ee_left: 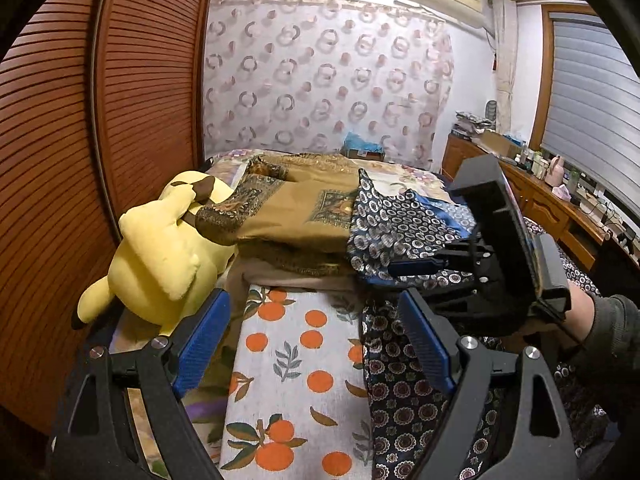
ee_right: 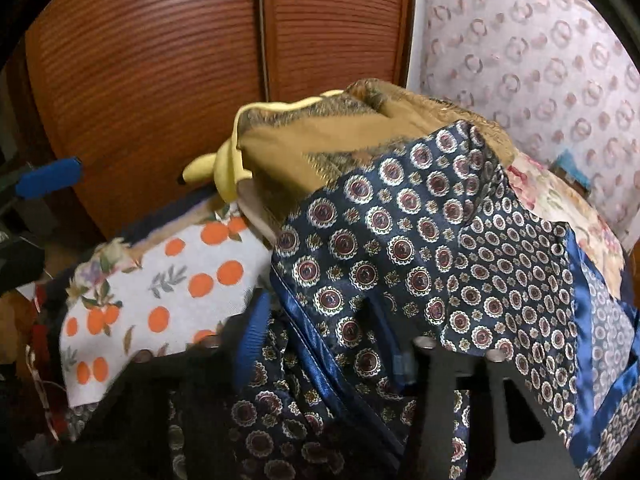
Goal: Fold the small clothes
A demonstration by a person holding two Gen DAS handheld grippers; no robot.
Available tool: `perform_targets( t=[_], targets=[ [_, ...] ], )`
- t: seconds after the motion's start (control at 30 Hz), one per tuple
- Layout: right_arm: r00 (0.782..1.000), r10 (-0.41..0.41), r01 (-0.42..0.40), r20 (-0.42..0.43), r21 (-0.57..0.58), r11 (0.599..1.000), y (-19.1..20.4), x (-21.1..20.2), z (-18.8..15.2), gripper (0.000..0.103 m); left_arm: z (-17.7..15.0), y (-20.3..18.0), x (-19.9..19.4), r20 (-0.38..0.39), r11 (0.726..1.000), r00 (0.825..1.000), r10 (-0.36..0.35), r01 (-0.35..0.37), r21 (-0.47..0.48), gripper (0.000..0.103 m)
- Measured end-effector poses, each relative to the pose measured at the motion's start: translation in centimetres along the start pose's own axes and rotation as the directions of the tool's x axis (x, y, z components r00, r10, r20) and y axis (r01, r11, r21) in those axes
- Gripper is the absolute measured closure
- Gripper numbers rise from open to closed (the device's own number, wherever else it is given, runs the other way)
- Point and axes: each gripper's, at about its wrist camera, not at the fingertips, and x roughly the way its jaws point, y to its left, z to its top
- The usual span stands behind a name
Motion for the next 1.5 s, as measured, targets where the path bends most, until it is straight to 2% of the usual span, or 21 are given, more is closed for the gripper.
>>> perform_targets(
  t=[0.03, 0.07, 0.1, 0.17, 0.23, 0.37, 0.53, 0.63, 0.67, 0.7, 0.73, 0.8, 0.9, 1.03, 1.2, 1.5],
  targets=[
    [1.0, -0.012, 0.012, -0.003, -0.002, 1.0, 0.1, 0.4, 0.2, 0.078, 0.0, 0.0, 0.0, -0.001, 1.0, 1.0, -0.002, 0.002, -0.001, 0.017],
    [1.0, -0.01, 0.01, 0.001, 0.004, 1.0, 0.2, 0.3, 0.3, 0.081, -0.1, 0.1, 0.2, -0.001, 1.0, 1.0, -0.006, 0.006, -0.004, 0.017],
    [1.0, -0.01, 0.01, 0.007, 0.013, 1.0, 0.0, 0.3, 0.5, 0.088, -0.1, 0.1, 0.2, -0.001, 1.0, 1.0, -0.008, 0.008, -0.005, 0.017],
    [0.999, -0.021, 0.02, 0.031, 0.039, 0.999, -0.8, -0.5, 0.5, 0.092, -0.3, 0.0, 0.2, -0.001, 1.0, 1.0, -0.013, 0.013, -0.006, 0.017],
    [0.997, -0.004, -0.003, 0.079, 0.084, 0.996, -1.9, -2.2, 0.7, 0.092, -0.4, -0.1, 0.2, -0.003, 1.0, 1.0, -0.017, 0.017, -0.007, 0.017],
    [0.988, -0.053, 0.033, 0.145, 0.137, 0.99, -4.4, -4.5, 1.4, 0.095, -0.5, -0.6, 0.4, -0.007, 1.0, 1.0, -0.023, 0.023, -0.002, 0.017],
    [0.98, -0.129, 0.093, 0.151, 0.227, 0.969, -8.6, -5.6, 1.0, 0.095, -0.5, -1.3, 0.8, -0.006, 0.999, 0.999, -0.037, 0.037, 0.0, 0.017],
    [0.977, -0.165, 0.122, 0.138, 0.275, 0.954, -9.8, -5.8, 0.7, 0.094, -0.5, -1.8, 1.2, -0.005, 0.999, 0.999, -0.039, 0.039, 0.003, 0.017],
    [0.974, -0.185, 0.142, 0.131, 0.281, 0.949, -9.6, -5.7, 0.7, 0.093, -0.4, -2.1, 1.4, -0.005, 0.999, 0.999, -0.041, 0.041, 0.007, 0.017],
    [0.971, -0.203, 0.16, 0.127, 0.287, 0.945, -9.7, -5.9, 0.5, 0.084, -0.4, -2.4, 1.5, -0.006, 0.999, 0.999, -0.042, 0.042, 0.011, 0.017],
    [0.969, -0.21, 0.166, 0.127, 0.291, 0.942, -9.6, -6.4, 0.4, 0.068, -0.3, -2.5, 1.6, -0.007, 0.999, 0.999, -0.043, 0.043, 0.014, 0.017],
    [0.971, -0.197, 0.149, 0.138, 0.297, 0.943, -9.0, -7.0, 0.2, 0.051, -0.2, -3.1, 1.9, -0.011, 0.998, 0.998, -0.056, 0.056, 0.018, 0.017],
    [0.968, -0.215, 0.169, 0.131, 0.294, 0.941, -9.3, -7.8, -0.6, 0.04, 0.1, -4.0, 2.5, -0.014, 0.997, 0.997, -0.075, 0.075, 0.027, 0.017],
    [0.968, -0.219, 0.175, 0.126, 0.292, 0.94, -9.9, -8.2, -2.1, 0.035, 0.5, -5.1, 3.6, -0.022, 0.995, 0.995, -0.093, 0.094, 0.038, 0.017],
    [0.964, -0.248, 0.213, 0.093, 0.284, 0.935, -10.4, -8.7, -3.8, 0.035, 0.8, -6.4, 5.7, -0.04, 0.994, 0.995, -0.094, 0.096, 0.048, 0.017],
    [0.945, -0.314, 0.26, 0.096, 0.363, 0.895, -11.4, -13.4, -8.1, 0.035, 1.0, -9.7, 7.3, -0.073, 0.986, 0.988, -0.137, 0.143, 0.082, 0.017]
  ],
)
